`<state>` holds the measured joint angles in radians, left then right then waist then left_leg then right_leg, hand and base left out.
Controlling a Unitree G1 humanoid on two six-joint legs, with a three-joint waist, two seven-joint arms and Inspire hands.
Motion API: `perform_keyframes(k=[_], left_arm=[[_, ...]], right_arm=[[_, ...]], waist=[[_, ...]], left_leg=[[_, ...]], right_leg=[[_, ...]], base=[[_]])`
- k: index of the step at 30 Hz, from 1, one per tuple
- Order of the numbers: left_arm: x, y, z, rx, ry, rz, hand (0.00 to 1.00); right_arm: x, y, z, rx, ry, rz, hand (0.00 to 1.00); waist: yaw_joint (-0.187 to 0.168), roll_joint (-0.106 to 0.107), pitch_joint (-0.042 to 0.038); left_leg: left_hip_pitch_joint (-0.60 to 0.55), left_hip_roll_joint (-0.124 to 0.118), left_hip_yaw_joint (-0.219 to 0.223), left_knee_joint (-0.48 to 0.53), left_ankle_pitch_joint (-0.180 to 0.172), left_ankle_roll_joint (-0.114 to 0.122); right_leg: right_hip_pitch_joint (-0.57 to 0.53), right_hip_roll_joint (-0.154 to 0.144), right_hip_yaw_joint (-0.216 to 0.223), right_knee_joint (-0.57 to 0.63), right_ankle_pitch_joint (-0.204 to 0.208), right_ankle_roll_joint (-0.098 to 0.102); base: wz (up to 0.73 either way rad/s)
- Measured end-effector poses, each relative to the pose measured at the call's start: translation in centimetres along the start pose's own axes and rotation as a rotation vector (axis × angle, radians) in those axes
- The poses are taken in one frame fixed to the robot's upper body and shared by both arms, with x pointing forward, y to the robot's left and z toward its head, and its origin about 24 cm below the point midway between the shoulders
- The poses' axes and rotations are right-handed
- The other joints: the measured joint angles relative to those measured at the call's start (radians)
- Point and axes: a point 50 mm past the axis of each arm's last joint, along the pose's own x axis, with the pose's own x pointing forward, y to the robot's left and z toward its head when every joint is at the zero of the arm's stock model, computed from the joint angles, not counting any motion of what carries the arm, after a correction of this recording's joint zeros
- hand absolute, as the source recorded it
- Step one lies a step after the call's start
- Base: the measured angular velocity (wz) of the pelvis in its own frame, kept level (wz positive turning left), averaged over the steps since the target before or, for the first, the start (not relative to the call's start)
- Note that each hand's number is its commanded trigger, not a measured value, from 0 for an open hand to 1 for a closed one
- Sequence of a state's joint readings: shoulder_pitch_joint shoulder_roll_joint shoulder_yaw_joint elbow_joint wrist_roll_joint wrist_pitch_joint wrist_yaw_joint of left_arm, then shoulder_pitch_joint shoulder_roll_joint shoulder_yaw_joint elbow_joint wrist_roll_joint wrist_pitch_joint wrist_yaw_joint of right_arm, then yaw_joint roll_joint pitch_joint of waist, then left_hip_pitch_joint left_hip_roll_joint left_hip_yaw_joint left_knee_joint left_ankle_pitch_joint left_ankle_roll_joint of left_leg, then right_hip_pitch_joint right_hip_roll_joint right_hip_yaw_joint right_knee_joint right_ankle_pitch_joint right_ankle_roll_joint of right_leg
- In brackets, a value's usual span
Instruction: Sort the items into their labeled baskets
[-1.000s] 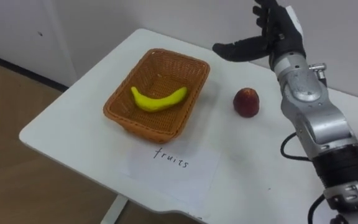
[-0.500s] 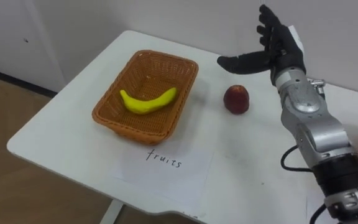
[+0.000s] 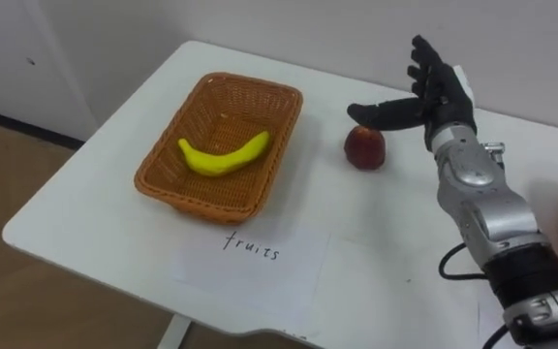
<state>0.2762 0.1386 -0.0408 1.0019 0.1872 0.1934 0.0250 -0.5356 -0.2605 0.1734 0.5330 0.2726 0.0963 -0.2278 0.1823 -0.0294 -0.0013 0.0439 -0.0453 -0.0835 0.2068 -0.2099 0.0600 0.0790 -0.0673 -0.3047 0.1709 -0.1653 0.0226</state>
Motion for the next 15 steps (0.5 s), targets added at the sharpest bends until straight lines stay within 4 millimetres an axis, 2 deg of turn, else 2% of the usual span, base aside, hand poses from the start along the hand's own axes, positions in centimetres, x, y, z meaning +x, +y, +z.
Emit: perform_keyframes(k=[3, 8, 15], left_arm=[[-0.01, -0.25, 0.02, 0.019, -0.002, -0.008, 0.0], [-0.01, -0.53, 0.05, 0.037, -0.003, -0.016, 0.0], [0.02, -0.89, -0.45, 0.031, 0.022, -0.042, 0.0]], right_arm=[[0.02, -0.09, -0.23, -0.002, 0.009, -0.004, 0.0], [0.02, -0.11, -0.15, -0.001, 0.0, -0.004, 0.0], [0.1, -0.59, -0.74, -0.001, 0.024, -0.025, 0.0]], waist=[[-0.007, 0.001, 0.0024], [-0.01, 0.01, 0.0133], [-0.008, 0.012, 0.0119]], left_leg=[[0.001, 0.0, 0.0, 0.0, 0.0, 0.0], [0.0, 0.0, 0.0, 0.0, 0.0, 0.0], [-0.038, -0.001, -0.003, 0.013, 0.0, 0.0]], right_leg=[[0.001, 0.0, 0.0, 0.0, 0.0, 0.0], [0.001, 0.0, 0.0, 0.0, 0.0, 0.0], [-0.028, 0.0, -0.004, 0.007, 0.0, 0.0]], base=[[0.0], [0.0], [0.02]])
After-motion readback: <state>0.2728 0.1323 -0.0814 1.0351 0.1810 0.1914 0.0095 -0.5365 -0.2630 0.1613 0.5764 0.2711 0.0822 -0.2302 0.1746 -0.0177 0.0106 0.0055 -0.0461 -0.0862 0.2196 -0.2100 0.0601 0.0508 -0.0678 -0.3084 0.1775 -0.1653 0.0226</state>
